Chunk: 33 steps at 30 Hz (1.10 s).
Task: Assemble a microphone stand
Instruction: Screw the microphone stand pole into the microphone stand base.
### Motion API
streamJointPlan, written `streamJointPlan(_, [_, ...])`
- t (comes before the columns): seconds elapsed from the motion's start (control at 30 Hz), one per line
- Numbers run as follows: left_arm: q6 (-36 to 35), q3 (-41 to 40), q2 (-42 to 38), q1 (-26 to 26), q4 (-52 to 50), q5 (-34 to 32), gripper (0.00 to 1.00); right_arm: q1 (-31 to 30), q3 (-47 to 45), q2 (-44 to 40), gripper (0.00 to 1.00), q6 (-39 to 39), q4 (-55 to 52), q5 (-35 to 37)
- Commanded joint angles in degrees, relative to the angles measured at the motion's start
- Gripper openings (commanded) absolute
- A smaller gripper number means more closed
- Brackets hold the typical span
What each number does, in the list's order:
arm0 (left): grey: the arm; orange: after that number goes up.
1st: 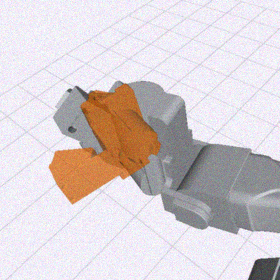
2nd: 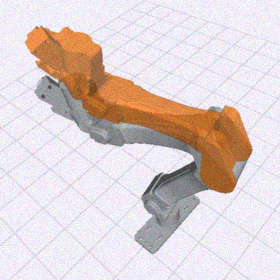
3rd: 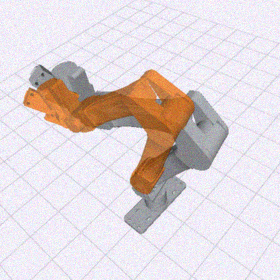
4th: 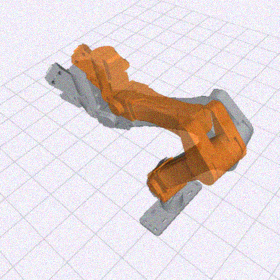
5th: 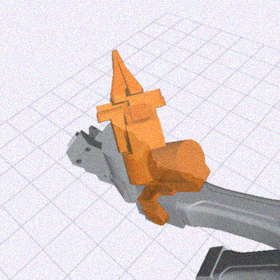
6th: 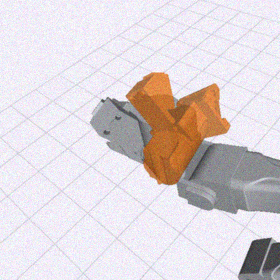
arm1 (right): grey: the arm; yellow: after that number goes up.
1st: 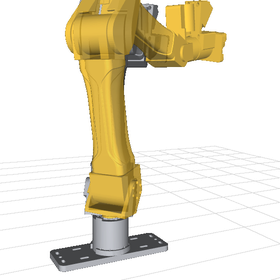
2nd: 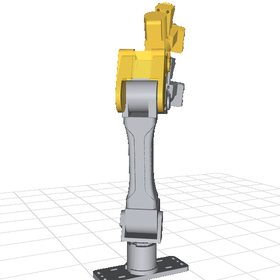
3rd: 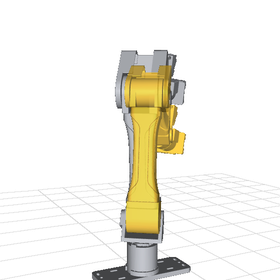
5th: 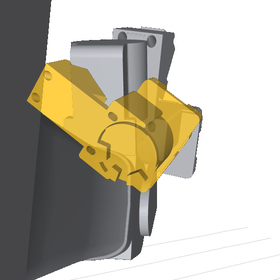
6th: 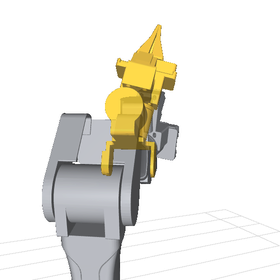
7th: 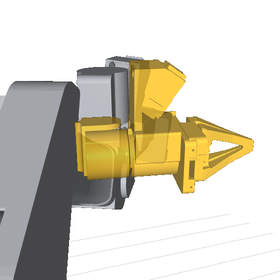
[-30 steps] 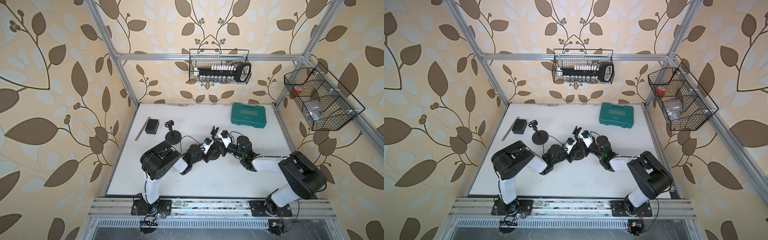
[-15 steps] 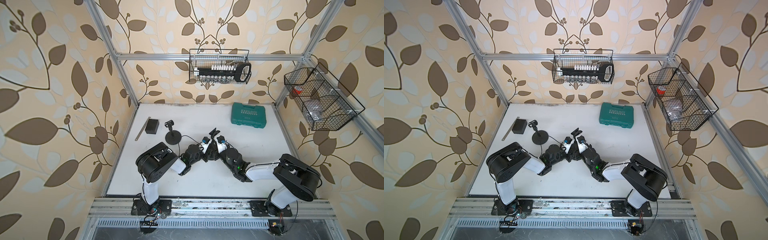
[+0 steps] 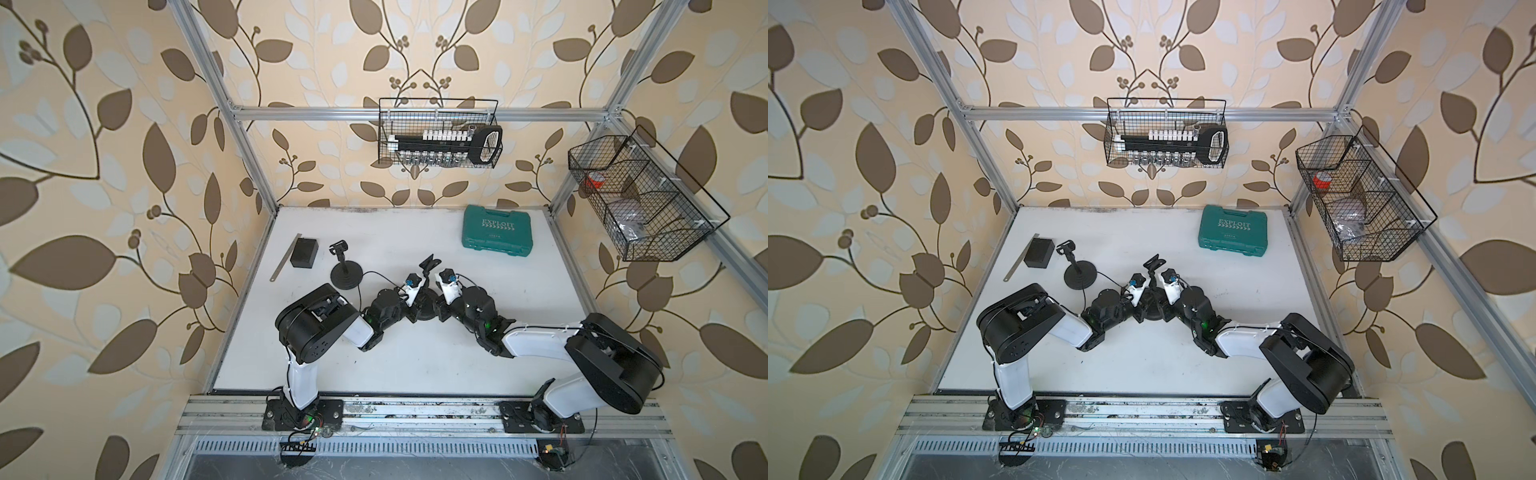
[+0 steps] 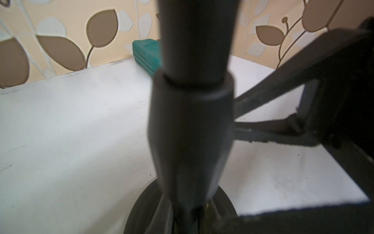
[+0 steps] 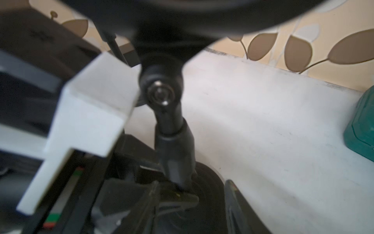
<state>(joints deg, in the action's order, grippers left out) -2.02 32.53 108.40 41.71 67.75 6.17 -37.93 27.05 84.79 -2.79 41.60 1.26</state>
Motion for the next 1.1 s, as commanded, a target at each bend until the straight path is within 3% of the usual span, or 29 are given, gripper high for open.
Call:
streamJointPlan(0.0, [0.51, 0.14, 1.75, 0.47, 0.04, -0.57, 0.13, 4.76, -0.23, -3.74, 0.56, 4.87, -8.08, -18.88])
streamJointPlan(0.17, [0.69, 0.32, 2.51, 0.47, -0.15, 0.16, 0.13, 13.26, 1.28, -5.57, 0.56, 8.59, -9.84, -34.71])
streamJointPlan(0.3, [0.87, 0.45, 3.13, 0.47, -0.16, 0.67, 0.13, 14.73, 6.30, -4.87, 0.56, 13.80, -17.09, -40.97])
streamJointPlan(0.67, [0.88, 0.69, 3.07, 0.47, -0.47, 0.94, 0.15, 14.72, 14.79, 1.33, 0.58, 15.75, -21.59, -44.33])
streamJointPlan(1.0, [1.05, 0.64, 3.05, 0.47, -0.60, 1.38, 0.15, 14.82, 18.76, 5.99, 0.52, 16.06, -21.60, -44.41])
streamJointPlan(1.07, [1.04, 0.69, 3.05, 0.47, -0.68, 1.47, 0.15, 14.77, 19.50, 6.84, 0.46, 15.73, -21.65, -44.84])
